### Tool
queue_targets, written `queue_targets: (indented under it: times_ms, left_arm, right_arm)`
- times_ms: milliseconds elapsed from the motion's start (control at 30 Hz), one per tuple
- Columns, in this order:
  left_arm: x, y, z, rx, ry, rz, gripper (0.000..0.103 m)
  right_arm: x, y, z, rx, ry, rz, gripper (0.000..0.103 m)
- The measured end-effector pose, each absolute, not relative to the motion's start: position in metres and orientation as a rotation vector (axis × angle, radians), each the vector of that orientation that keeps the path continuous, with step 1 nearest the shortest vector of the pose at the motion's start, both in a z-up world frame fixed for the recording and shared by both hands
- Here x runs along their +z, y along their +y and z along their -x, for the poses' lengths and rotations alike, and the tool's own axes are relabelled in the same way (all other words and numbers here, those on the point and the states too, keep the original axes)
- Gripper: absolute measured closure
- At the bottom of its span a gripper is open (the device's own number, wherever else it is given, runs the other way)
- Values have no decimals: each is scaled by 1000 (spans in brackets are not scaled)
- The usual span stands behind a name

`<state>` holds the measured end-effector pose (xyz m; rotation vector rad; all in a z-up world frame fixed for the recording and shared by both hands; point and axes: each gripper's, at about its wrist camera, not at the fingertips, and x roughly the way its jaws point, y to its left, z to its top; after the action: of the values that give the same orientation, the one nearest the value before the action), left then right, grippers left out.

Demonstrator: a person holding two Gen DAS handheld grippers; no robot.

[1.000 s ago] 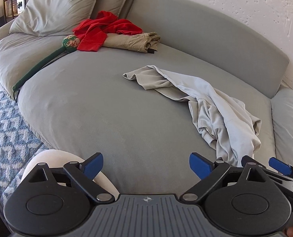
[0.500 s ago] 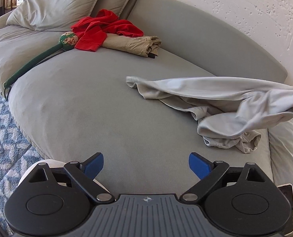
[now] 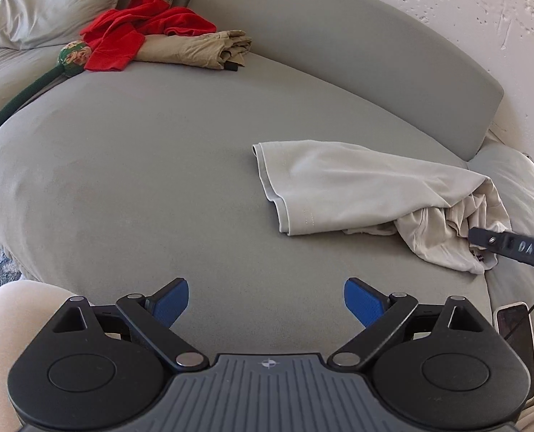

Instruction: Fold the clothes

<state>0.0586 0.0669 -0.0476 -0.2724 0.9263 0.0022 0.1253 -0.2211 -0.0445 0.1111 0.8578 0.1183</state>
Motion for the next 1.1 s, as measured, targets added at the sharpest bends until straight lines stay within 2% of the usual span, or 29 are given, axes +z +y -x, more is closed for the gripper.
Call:
queue_targets:
  times_ms: [100, 233, 300, 333, 400, 433, 467, 600, 700, 833, 867, 933, 1100]
  left_arm:
    - [-50, 62, -60, 5, 943, 269, 10]
    - [-50, 66, -57, 21, 951, 279, 10]
    - [-50, 68, -54, 29, 949, 283, 10]
    - [-49, 70, -53, 33, 948, 284, 10]
    - [-49, 72, -51, 34, 947, 292, 10]
    - [-49, 72, -50, 31, 948, 298, 10]
    - [-48, 73, -49, 21, 946, 306, 10]
    - [-48, 77, -44, -44, 940, 382, 10]
    - [-53, 84, -39, -130, 941, 543, 10]
    - [-61, 88, -27, -277, 915, 774, 20]
    - [-64, 88, -23, -295, 912, 831, 22]
    - [-72, 87, -18, -329, 908, 936, 33]
    - [-101, 93, -16, -303, 925, 1103, 34]
  right_arm:
    - [-60, -171, -110, 269, 815, 111, 46]
    - [-80, -124, -105, 319, 744, 348, 30]
    - [-91, -112, -109, 264, 731, 435, 30]
    - [-95, -109, -112, 223, 722, 476, 33]
    - [-100, -115, -119, 165, 718, 497, 51]
    - [-102, -120, -124, 138, 731, 493, 86]
    - [-103, -126, -128, 111, 743, 489, 101]
    - [-75, -144, -114, 135, 725, 327, 101]
    - [-38, -151, -88, 192, 694, 203, 101]
    - [-2, -170, -51, 309, 749, -73, 101]
    - [-1, -172, -42, 340, 782, -145, 101]
    - [-4, -173, -24, 397, 842, -271, 101]
    - [-29, -162, 14, 442, 911, -396, 100]
